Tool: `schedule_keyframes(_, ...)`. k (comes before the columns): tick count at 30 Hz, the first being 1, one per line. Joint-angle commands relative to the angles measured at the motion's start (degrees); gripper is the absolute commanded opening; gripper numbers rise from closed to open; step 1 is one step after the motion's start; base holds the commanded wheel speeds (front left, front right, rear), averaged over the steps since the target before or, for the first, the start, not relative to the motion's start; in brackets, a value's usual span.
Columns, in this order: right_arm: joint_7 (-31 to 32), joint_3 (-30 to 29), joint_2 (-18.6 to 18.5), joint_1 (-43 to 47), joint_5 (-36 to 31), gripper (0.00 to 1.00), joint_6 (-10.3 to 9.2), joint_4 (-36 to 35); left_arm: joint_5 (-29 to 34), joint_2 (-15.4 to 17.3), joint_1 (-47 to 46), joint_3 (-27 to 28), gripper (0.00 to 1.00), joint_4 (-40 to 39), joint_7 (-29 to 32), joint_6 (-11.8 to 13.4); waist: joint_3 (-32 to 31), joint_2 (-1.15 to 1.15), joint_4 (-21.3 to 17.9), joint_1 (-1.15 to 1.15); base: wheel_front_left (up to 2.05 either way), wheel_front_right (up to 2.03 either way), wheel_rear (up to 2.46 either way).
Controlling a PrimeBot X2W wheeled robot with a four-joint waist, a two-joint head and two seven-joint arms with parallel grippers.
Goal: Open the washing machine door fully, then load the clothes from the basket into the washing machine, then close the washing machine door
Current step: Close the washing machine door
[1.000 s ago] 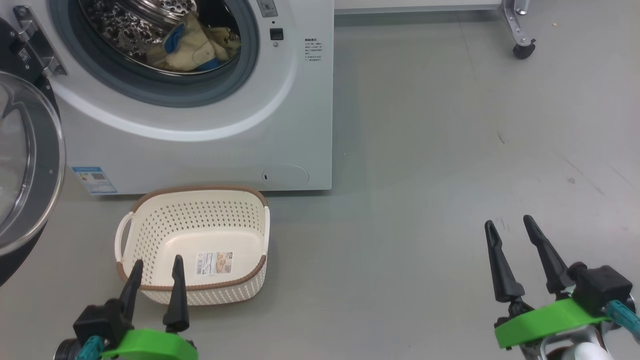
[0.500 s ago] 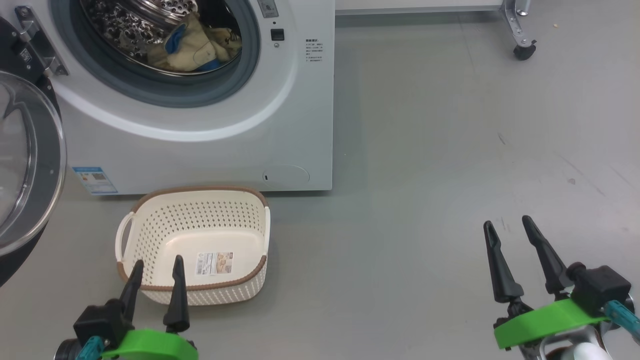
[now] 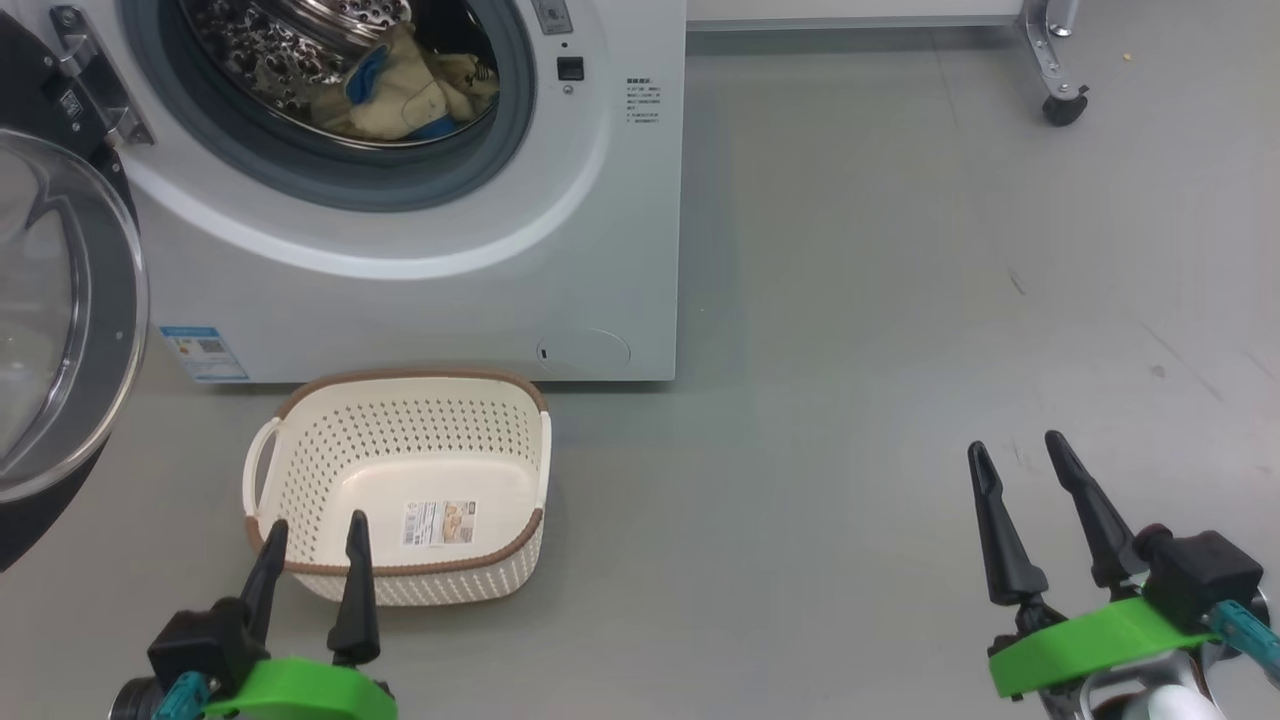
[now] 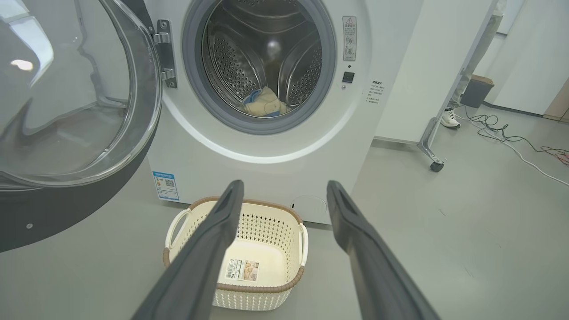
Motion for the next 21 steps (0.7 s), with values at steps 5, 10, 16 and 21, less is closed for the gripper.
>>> schedule_keyframes(5, -0.56, 0.93, -0.74, -2.28, -0.07, 1.0, -0.16, -2.03, 0.18, 0.8, -2.37, 2.1, 1.0, -1.77, -0.8, -0.28, 0.05, 0.0, 1.85, 0.0, 0.0, 0.0, 0.0)
schedule_keyframes(10, -0.56, 1.02, -0.75, -2.18, 0.08, 1.0, -0.16, -2.23, 0.31, 0.62, -2.58, 1.73, 1.0, -1.72, -0.78, -0.18, 0.17, 0.0, 5.09, 0.0, 0.0, 0.0, 0.0)
schedule_keyframes(16, -0.55, 1.7, -0.67, -2.06, 0.13, 1.0, -0.16, -2.19, 0.22, 0.77, -2.59, 1.7, 1.0, -1.92, -0.76, -0.05, 0.32, 0.0, 10.49, 0.0, 0.0, 0.0, 0.0)
schedule_keyframes(21, -0.55, 2.38, -0.65, -2.42, 0.22, 1.0, -0.16, -2.09, 0.15, 1.04, -2.51, 1.81, 1.0, -2.29, -0.72, 0.15, 0.73, 0.0, 15.34, 0.0, 0.0, 0.0, 0.0)
